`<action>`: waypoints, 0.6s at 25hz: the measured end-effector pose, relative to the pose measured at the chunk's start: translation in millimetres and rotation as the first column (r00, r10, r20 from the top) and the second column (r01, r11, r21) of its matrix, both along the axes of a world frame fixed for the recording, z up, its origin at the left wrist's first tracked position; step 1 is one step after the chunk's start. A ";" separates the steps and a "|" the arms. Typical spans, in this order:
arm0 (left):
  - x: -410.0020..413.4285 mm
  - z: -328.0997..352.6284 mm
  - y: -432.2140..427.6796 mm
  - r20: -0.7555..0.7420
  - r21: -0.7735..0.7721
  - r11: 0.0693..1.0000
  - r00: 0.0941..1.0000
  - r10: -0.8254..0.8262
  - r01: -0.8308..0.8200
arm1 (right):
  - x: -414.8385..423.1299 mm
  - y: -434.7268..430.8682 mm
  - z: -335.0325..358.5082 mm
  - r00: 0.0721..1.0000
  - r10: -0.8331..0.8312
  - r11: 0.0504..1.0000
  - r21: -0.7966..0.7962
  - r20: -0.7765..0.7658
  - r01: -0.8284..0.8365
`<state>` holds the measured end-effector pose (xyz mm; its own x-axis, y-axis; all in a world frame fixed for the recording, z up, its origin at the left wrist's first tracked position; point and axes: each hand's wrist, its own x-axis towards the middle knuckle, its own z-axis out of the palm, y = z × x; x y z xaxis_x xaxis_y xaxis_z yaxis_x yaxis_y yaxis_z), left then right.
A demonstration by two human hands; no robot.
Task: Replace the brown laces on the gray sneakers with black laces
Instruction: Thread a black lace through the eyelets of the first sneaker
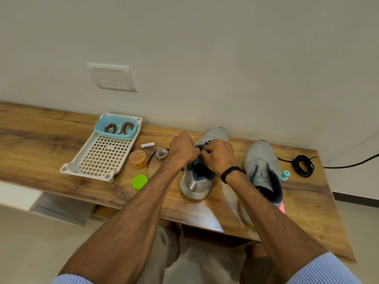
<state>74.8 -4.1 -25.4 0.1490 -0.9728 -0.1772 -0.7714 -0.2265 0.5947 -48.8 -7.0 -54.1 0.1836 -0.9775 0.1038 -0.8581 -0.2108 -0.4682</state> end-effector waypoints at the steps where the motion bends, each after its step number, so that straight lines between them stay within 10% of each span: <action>1: -1.2 -0.1 0.1 0.029 -0.004 1.000 0.999 -0.018 0.019 | 1.1 0.0 -0.2 1.000 0.013 1.000 0.000 -0.023 -0.013; 6: -12.1 -1.0 2.5 0.226 -0.007 0.990 0.965 -0.135 0.141 | 0.3 5.7 6.0 0.961 0.159 0.985 -0.033 -0.225 -0.170; 15: -7.0 -4.3 4.1 -0.040 -0.040 0.999 0.999 -0.009 0.007 | -5.8 3.4 7.4 1.000 0.007 1.000 0.019 0.009 -0.008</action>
